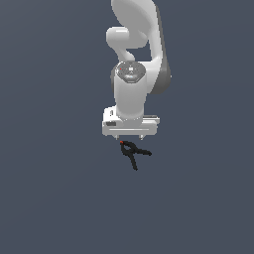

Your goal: Pick up the object and move it to a goal position.

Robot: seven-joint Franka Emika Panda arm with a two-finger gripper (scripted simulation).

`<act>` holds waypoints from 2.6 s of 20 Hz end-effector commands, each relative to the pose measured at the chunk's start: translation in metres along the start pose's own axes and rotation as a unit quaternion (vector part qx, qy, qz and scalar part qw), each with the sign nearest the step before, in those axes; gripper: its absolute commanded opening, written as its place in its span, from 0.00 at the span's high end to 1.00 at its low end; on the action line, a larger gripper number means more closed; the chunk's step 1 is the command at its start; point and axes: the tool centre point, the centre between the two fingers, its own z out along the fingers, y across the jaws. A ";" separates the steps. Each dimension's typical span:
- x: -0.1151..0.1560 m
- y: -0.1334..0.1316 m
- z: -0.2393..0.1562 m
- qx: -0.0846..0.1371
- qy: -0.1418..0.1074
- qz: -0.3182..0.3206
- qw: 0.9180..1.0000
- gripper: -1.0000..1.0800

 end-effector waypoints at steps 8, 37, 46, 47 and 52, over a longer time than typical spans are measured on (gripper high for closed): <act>0.006 -0.017 -0.006 0.007 0.007 -0.017 1.000 0.04; 0.001 -0.019 0.048 -0.001 0.008 -0.210 0.978 0.04; -0.007 -0.018 0.081 -0.003 0.008 -0.321 0.947 0.04; -0.007 -0.018 0.084 -0.003 0.008 -0.330 0.944 0.04; -0.010 -0.018 0.094 -0.003 0.008 -0.363 0.932 0.04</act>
